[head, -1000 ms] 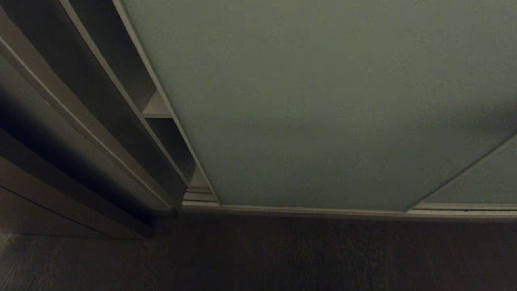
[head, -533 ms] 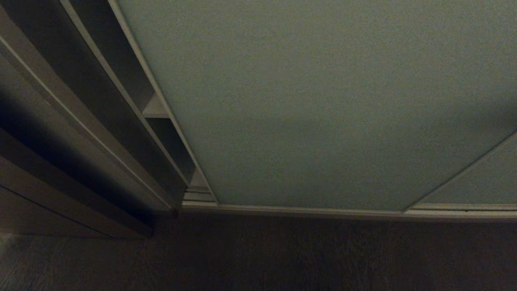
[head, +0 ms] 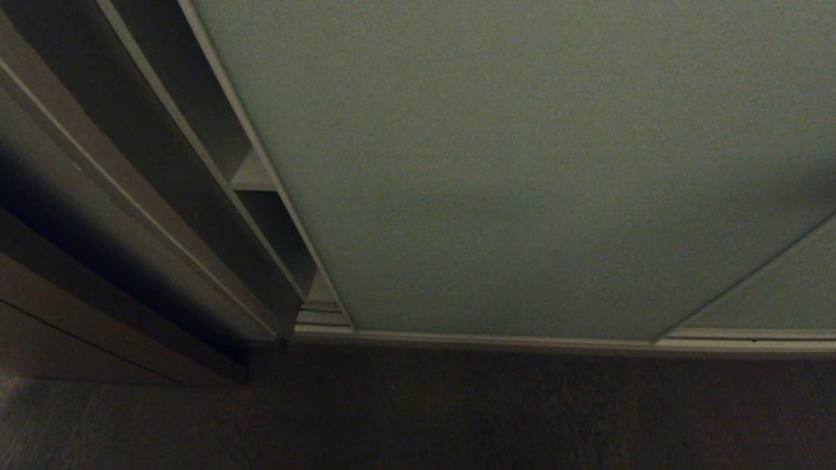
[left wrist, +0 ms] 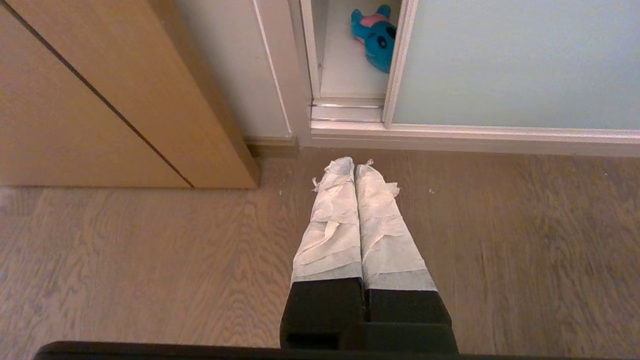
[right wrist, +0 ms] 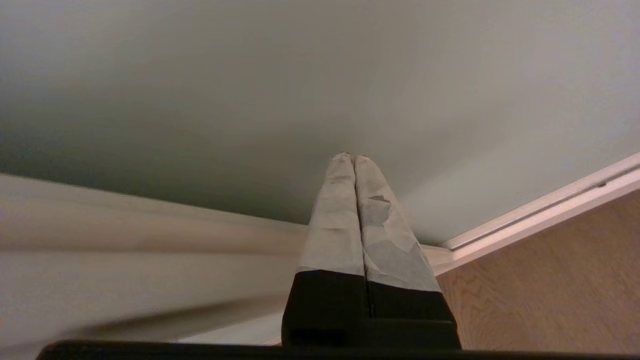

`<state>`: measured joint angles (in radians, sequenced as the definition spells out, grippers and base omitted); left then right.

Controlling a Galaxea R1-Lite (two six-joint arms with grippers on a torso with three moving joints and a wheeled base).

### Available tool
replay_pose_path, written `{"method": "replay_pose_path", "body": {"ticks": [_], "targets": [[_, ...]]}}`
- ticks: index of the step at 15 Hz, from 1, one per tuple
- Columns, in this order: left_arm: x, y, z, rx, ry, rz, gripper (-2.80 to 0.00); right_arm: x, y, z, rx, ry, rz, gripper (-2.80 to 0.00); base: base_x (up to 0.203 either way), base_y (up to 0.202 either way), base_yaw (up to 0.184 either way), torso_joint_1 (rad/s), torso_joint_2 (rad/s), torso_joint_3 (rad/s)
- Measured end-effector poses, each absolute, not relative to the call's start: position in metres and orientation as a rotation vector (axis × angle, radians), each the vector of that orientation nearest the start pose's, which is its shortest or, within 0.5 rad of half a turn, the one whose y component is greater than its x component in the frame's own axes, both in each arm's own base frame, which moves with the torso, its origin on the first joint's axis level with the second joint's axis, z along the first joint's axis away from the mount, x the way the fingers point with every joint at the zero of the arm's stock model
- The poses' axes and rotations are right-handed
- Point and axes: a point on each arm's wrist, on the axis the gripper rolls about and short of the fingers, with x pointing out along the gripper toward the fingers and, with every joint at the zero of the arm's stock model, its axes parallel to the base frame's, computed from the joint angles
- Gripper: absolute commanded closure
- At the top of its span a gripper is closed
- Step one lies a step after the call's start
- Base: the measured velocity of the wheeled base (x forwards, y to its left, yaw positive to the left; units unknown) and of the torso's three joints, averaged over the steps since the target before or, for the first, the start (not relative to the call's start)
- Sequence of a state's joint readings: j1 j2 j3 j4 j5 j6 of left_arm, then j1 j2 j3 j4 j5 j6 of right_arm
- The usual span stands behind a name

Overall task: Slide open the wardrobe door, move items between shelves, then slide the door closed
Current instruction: Close the door

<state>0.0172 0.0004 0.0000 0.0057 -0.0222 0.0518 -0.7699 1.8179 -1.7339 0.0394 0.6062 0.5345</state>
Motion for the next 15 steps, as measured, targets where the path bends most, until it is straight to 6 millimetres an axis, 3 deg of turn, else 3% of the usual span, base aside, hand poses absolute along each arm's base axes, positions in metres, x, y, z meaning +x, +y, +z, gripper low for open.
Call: {"method": "replay_pose_path", "body": {"ticks": [7,15], "targets": [[-0.023,-0.001,0.075,0.052,0.006,-0.006,0.0,0.278,-0.236,0.331,0.612,0.059,-0.168,0.0,0.0,0.0,0.0,0.0,0.0,0.0],[-0.023,-0.001,0.075,0.052,0.006,-0.006,0.0,0.263,-0.199,0.338,0.613,0.08,-0.113,0.0,0.0,0.0,0.0,0.0,0.0,0.0]]}}
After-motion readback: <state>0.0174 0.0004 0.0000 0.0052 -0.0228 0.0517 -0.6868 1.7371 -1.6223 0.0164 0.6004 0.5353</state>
